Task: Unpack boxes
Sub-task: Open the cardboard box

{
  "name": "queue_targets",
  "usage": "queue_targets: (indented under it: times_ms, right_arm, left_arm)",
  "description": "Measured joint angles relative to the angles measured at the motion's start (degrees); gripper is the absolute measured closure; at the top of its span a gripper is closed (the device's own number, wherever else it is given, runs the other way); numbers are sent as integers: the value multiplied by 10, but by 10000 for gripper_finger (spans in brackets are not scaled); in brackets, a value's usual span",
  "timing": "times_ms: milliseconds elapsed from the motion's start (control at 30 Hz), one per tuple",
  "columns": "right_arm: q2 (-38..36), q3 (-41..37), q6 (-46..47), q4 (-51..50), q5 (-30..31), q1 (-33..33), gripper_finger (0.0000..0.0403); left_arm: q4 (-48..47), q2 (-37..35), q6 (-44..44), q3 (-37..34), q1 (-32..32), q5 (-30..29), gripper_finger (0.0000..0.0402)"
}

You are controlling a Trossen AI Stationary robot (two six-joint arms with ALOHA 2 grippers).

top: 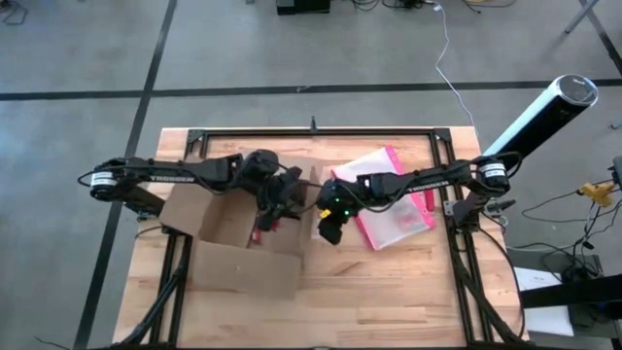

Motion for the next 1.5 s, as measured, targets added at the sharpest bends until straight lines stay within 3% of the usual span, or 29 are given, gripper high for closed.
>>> queue_targets:
  times_ms: [167, 500, 867, 1067, 1500]
  right_arm:
    - [0, 0, 23, 39, -6, -25, 350]
    - [-19, 30, 14, -2, -7, -49, 347]
    - [-118, 47, 2, -155, 92, -50, 355]
    - [-167, 69, 11, -106, 107, -50, 343]
    - [-131, 76, 10, -38, 101, -50, 343]
  left_arm:
    - [24, -3, -28, 0, 0, -2, 246]
    - [48, 3, -32, -1, 1, -8, 246]
    - [64, 3, -17, -1, 2, -8, 246]
    - [89, 3, -16, -2, 5, -8, 246]
    - [101, 53, -17, -2, 6, -8, 246]
